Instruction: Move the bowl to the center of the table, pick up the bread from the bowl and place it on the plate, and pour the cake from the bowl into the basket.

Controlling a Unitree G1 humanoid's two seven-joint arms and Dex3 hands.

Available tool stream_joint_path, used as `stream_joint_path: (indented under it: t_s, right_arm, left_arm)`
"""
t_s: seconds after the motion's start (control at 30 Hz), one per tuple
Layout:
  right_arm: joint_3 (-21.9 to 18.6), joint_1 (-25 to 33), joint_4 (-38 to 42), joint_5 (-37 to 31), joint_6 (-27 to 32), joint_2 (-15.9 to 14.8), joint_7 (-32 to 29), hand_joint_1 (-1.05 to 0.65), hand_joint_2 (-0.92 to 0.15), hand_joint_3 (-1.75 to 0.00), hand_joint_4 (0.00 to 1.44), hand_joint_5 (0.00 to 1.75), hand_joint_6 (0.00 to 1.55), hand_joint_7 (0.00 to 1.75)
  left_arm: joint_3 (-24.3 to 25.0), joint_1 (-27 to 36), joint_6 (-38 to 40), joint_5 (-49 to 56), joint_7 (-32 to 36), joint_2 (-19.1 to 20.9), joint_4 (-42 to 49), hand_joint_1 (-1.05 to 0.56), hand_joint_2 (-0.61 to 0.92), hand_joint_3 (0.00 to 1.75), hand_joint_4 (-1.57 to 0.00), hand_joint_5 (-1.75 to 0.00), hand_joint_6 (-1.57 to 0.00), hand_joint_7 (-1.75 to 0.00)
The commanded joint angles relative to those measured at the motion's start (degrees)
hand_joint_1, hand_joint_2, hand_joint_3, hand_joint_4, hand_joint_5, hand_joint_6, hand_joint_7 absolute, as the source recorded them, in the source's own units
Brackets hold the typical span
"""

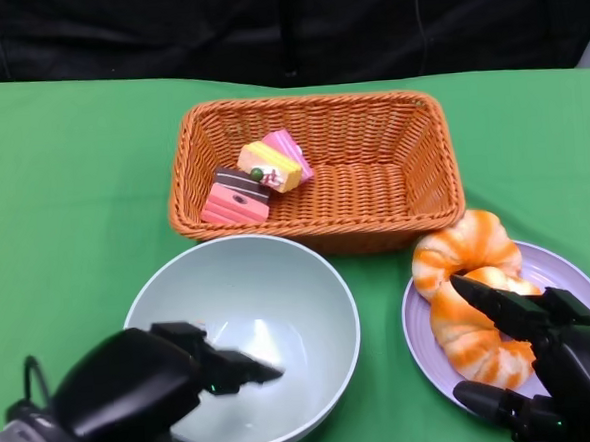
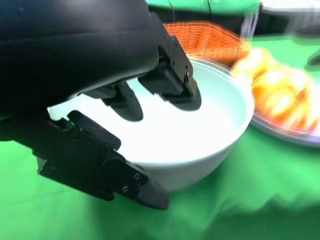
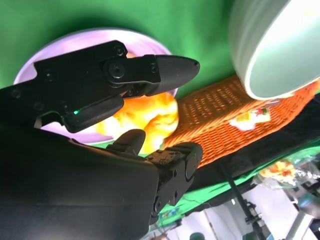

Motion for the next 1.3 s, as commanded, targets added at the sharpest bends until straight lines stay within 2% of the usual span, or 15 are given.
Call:
stream_joint_path:
  t_s: [0.03,0.13,0.3,0.47,0.67,0.7,0.77,0.8,0.83,0.93,1.03,1.1,1.13,1.23,1.3]
  right_arm:
    - [-0.65,-0.16,0.50,1.60,-1.98,-0.44,-0.34,-0.60,-0.92,-0.36,0.04,0.77,0.29,0.00]
    - [-0.81,-0.18,0.74,1.76,-2.47,-0.41,-0.30,-0.60,-0.92,-0.36,0.04,0.77,0.29,0.00]
    - [-1.81,-0.92,4.54,7.34,-10.44,-0.22,-1.53,-0.61,-0.92,-0.36,0.04,0.78,0.32,0.01]
    - [-2.33,-1.20,6.45,9.90,-15.25,0.42,-2.45,-0.59,-0.92,-0.34,0.08,0.77,0.39,0.05]
    - [-3.09,-1.65,8.87,13.36,-21.73,1.64,-3.58,-0.54,-0.92,-0.31,0.20,0.75,0.51,0.09]
    - [-3.26,-1.72,9.45,13.98,-23.14,1.85,-3.81,-0.51,-0.92,-0.29,0.23,0.76,0.54,0.10]
    - [-3.53,-1.78,10.31,15.21,-25.19,2.26,-3.81,-0.48,-0.92,-0.28,0.28,0.76,0.57,0.11]
    - [-3.52,-1.87,10.92,16.59,-26.52,2.48,-3.39,-0.46,-0.92,-0.28,0.31,0.78,0.59,0.12]
    - [-3.54,-1.95,11.44,17.58,-27.57,2.66,-3.05,-0.42,-0.92,-0.27,0.40,0.82,0.66,0.15]
    - [-3.48,-2.85,13.98,21.74,-32.13,3.12,-1.72,-0.35,-0.92,-0.25,0.55,0.89,0.80,0.22]
    - [-3.53,-3.77,16.56,24.91,-36.11,3.64,-0.51,-0.28,-0.91,-0.27,0.67,1.02,0.92,0.32]
    - [-3.41,-4.48,18.20,26.96,-38.61,3.94,0.64,-0.22,-0.81,-0.50,0.74,1.14,0.95,0.50]
    - [-3.43,-4.71,18.71,27.53,-39.38,4.08,1.13,-0.16,-0.63,-0.86,0.81,1.22,0.97,0.65]
    - [-3.52,-4.98,19.50,29.10,-40.59,4.21,2.90,-0.09,-0.41,-1.33,0.87,1.36,1.00,0.84]
    - [-3.81,-5.12,20.03,29.42,-41.49,4.50,3.48,-0.09,-0.35,-1.45,0.88,1.50,0.97,1.03]
  left_arm:
    - [2.36,1.60,1.56,-4.51,-2.34,0.18,-2.38,-0.74,0.92,0.06,-0.30,-0.35,-0.43,0.00]
    - [2.72,1.85,1.99,-5.21,-3.14,0.08,-2.93,-0.75,0.92,0.07,-0.29,-0.35,-0.43,0.00]
    - [7.61,6.50,4.29,-20.07,-2.54,-5.66,-7.77,-0.63,0.92,0.22,-0.31,-0.44,-0.45,-0.02]
    - [10.64,7.38,2.67,-25.03,-0.80,-10.58,-7.14,-0.55,0.92,0.23,-0.19,-0.95,-0.53,-0.08]
    - [12.48,7.39,1.04,-29.39,0.27,-15.87,-6.48,-0.46,0.92,0.20,-0.26,-1.14,-0.63,-0.17]
    - [12.55,7.40,0.44,-30.09,0.35,-16.73,-6.44,-0.42,0.92,0.21,-0.29,-1.18,-0.64,-0.23]
    - [12.69,7.35,-1.23,-31.38,0.49,-18.45,-6.02,-0.37,0.89,0.26,-0.32,-1.24,-0.47,-0.64]
    - [12.78,7.18,-3.39,-32.08,1.04,-19.96,-4.93,-0.32,0.83,0.34,-0.37,-1.26,-0.42,-0.85]
    - [12.90,7.04,-5.07,-32.56,1.37,-21.08,-4.04,-0.24,0.68,0.63,-0.43,-1.35,-0.39,-1.07]
    - [13.33,6.52,-10.13,-32.29,2.83,-24.05,-0.55,-0.16,0.46,1.06,-0.53,-1.49,-0.42,-1.31]
    - [13.56,6.16,-13.67,-32.14,3.98,-26.48,1.97,-0.09,0.37,1.27,-0.61,-1.58,-0.51,-1.43]
    - [13.49,6.25,-13.86,-32.77,4.76,-28.30,2.22,-0.02,0.34,1.39,-0.67,-1.64,-0.57,-1.51]
    - [13.52,6.34,-13.52,-32.93,4.91,-28.82,2.04,0.01,0.35,1.45,-0.74,-1.70,-0.64,-1.58]
    - [13.92,6.36,-13.13,-32.26,5.56,-30.05,1.87,0.03,0.35,1.53,-0.88,-1.74,-0.74,-1.66]
    - [13.84,6.23,-13.53,-32.41,5.10,-30.11,2.27,0.04,0.33,1.54,-0.98,-1.74,-0.80,-1.68]
